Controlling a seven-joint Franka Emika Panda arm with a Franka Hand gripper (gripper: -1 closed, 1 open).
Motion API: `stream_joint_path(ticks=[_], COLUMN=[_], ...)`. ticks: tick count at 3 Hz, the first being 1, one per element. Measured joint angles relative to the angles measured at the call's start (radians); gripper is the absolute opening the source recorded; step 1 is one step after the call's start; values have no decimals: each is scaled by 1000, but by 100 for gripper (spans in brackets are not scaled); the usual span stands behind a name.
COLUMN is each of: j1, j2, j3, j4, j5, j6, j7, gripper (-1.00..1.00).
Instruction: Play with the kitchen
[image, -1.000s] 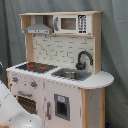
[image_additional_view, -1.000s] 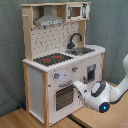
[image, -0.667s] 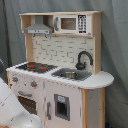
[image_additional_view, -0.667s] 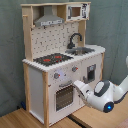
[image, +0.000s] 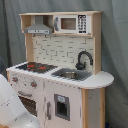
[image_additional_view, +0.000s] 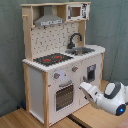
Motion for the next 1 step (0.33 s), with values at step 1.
stream_joint_path(ticks=[1], j1=[46], j2=[10], j3=[-12], j4=[-25], j5=[-61], j6=[-58], j7=[-4], gripper=[100])
